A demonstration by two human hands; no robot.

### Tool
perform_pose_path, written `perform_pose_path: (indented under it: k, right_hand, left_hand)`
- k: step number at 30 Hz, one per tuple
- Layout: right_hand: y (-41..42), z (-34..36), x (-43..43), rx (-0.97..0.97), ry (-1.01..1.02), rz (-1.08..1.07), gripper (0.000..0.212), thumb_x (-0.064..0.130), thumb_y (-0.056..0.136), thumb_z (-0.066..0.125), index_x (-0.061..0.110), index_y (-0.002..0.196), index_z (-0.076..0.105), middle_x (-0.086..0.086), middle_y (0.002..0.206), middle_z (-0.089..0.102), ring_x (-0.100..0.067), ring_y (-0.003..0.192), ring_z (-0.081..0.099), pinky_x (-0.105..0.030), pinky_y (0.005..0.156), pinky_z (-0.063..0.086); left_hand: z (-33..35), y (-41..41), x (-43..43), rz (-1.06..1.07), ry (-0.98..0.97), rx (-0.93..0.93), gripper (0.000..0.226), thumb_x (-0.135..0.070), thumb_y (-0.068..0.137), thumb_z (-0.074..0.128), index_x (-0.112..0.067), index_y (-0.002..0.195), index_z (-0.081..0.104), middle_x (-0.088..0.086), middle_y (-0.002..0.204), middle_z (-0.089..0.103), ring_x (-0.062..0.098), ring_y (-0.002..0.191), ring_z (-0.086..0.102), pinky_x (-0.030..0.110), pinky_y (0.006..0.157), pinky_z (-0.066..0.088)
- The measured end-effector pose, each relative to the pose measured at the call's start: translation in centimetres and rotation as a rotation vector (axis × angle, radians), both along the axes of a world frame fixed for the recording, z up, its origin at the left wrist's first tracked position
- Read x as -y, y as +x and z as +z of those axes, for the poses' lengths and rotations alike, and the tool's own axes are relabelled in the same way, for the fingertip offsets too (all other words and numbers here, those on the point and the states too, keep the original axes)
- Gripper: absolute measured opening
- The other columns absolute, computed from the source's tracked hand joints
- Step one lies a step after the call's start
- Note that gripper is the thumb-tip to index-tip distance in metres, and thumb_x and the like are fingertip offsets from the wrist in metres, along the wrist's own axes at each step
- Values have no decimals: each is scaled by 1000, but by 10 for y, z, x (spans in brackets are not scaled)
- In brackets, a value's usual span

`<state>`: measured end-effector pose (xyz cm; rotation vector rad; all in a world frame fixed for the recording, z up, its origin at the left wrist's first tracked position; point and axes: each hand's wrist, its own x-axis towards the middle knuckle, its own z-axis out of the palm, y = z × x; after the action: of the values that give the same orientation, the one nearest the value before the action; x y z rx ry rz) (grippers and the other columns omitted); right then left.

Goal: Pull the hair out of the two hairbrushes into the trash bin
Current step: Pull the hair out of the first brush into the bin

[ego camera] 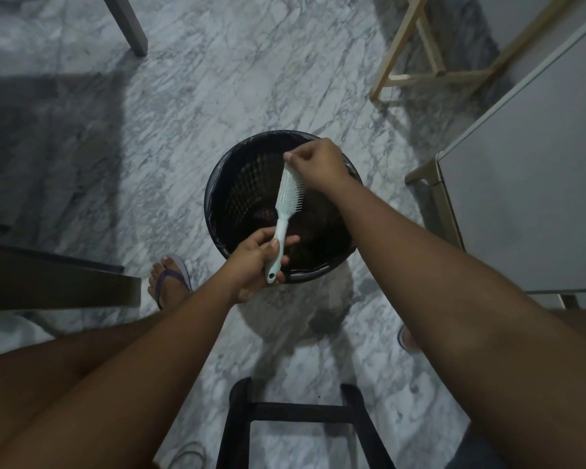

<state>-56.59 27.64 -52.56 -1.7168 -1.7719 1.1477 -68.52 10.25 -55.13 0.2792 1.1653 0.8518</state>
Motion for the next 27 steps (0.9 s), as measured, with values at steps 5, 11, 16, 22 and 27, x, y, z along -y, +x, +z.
perform_pose_path:
  k: [5, 11, 16, 22, 27]
  right_hand:
    - [0, -1, 14, -556, -355, -363, 26, 14, 101, 54, -9, 109, 64, -25, 109, 70, -31, 88, 73, -27, 66, 61]
    - [7, -8, 36, -455, -356, 9, 37, 7, 77, 82, -5, 109, 68, -15, 96, 75, -23, 89, 75, -38, 79, 63]
    - [4, -7, 30, -320, -224, -39, 21, 12, 89, 72, -9, 93, 71, -22, 86, 74, -33, 79, 75, -35, 68, 64]
    - [6, -5, 34, -579, -332, -359, 28, 14, 105, 43, -10, 108, 56, -19, 82, 66, -25, 65, 70, -26, 56, 61]
    - [14, -5, 41, -422, -250, -28, 29, 13, 88, 73, -4, 109, 66, -19, 95, 72, -23, 82, 74, -34, 65, 64]
  left_hand:
    - [-2, -9, -4, 133, 3, 136, 31, -16, 105, 42, -10, 135, 47, 4, 126, 68, 14, 71, 57, 28, 53, 44]
    - [0, -8, -8, 124, -5, 118, 31, -15, 105, 43, -10, 135, 48, 6, 127, 68, 15, 71, 57, 28, 53, 44]
    - [1, -5, -10, 155, -15, 168, 32, -15, 104, 42, -11, 136, 48, 6, 124, 69, 14, 70, 57, 28, 54, 43]
    - [9, -1, -20, 200, -11, 212, 30, -15, 105, 40, -12, 134, 49, 5, 124, 68, 12, 69, 56, 26, 54, 42]
    - [8, -1, -22, 179, -23, 207, 32, -16, 105, 39, -11, 135, 48, 5, 122, 70, 12, 68, 56, 26, 55, 42]
